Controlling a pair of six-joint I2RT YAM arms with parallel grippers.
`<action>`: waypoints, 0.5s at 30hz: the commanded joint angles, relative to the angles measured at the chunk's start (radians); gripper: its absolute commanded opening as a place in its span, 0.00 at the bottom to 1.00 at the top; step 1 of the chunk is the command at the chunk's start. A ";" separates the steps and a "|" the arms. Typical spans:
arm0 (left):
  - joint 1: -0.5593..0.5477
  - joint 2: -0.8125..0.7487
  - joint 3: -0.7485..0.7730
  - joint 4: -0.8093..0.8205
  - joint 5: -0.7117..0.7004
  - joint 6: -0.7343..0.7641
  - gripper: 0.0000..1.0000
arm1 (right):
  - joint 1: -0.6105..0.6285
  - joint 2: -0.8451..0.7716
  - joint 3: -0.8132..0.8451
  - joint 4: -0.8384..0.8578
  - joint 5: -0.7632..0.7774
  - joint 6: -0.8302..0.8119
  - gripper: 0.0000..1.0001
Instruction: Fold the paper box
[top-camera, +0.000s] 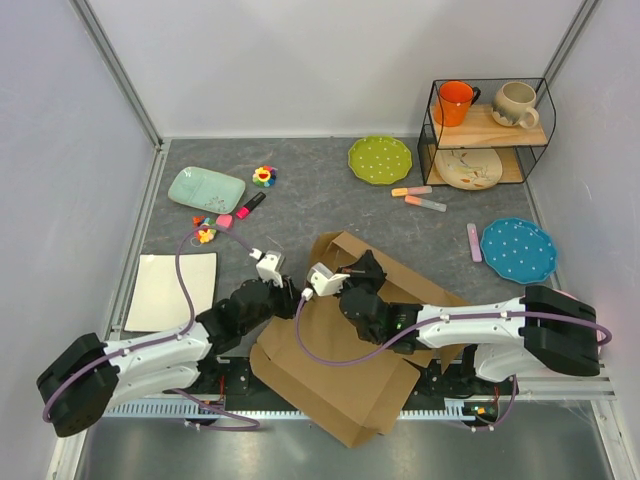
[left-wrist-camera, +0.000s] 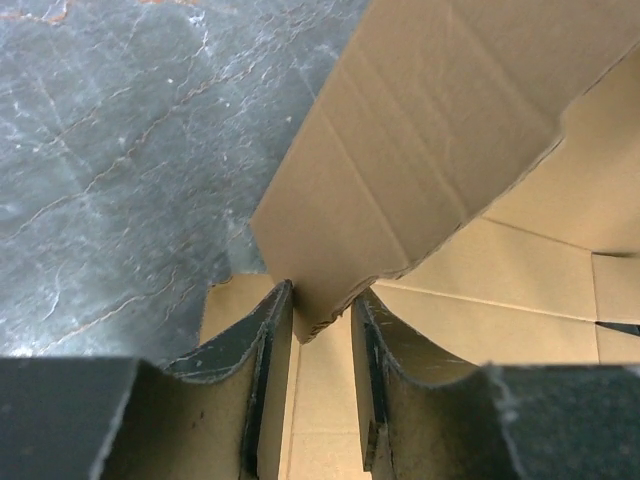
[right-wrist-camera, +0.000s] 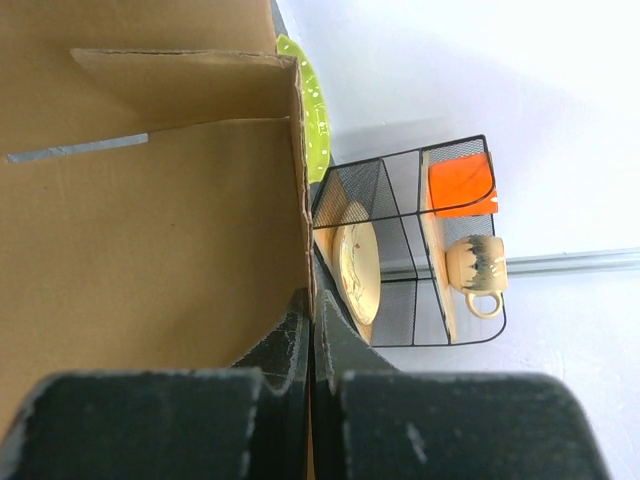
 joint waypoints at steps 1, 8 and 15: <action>-0.006 -0.078 -0.007 -0.099 -0.024 -0.026 0.37 | 0.012 0.019 -0.021 -0.014 -0.013 0.035 0.00; -0.007 -0.110 -0.030 -0.021 -0.035 -0.024 0.36 | 0.022 0.045 0.013 -0.073 0.004 0.033 0.00; -0.004 0.031 0.014 0.114 -0.124 0.008 0.36 | 0.016 0.114 0.062 0.124 0.050 -0.221 0.00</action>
